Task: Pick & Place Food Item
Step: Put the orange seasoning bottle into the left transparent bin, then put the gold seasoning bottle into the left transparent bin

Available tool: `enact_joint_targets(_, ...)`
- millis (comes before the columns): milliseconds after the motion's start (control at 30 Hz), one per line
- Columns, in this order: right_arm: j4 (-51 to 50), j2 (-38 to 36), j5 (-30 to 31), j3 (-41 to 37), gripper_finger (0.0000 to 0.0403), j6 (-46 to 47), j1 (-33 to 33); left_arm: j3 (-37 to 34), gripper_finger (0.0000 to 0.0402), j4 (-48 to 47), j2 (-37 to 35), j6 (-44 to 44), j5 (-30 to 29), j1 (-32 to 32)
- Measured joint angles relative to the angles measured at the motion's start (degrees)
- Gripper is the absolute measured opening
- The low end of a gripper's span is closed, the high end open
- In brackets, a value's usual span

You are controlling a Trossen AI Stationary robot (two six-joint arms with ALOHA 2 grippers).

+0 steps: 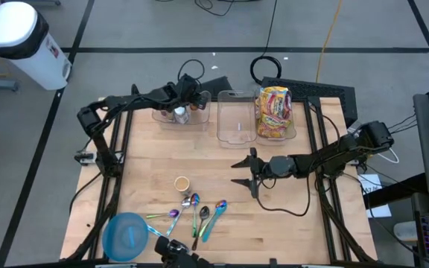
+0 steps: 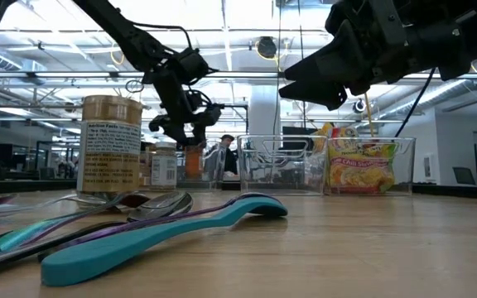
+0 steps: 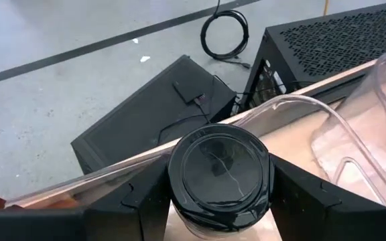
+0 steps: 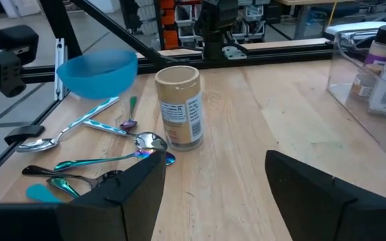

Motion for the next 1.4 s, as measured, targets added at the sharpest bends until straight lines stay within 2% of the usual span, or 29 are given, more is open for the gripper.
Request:
enact_joint_targets(533,0.4,0.0,0.0,0.0,0.0247,-0.4,-0.5,-2.9,0.0213,1.5,0.0,-1.4,-0.7,0.4)
enact_joint_targets(867,0.4,0.0,0.0,0.0,0.0247,0.2,-1.1,-2.9,0.0269,1.3,0.0,2.1,-0.6,0.2)
enact_joint_targets(1067,0.3,0.0,0.0,0.0,0.0247,0.2,-1.1,-2.9,0.0281,1.2,0.0,3.8,-0.6,0.2)
enact_joint_targets(1233,0.3,0.0,0.0,0.0,0.0247,0.3,-1.1,-2.9,0.0276,0.8,-3.7,6.9,2.7,0.2)
enact_joint_targets(1400,0.3,0.0,0.0,0.0,0.0247,0.1,-1.1,-2.9,0.0274,0.0,-10.6,7.7,7.0,0.0)
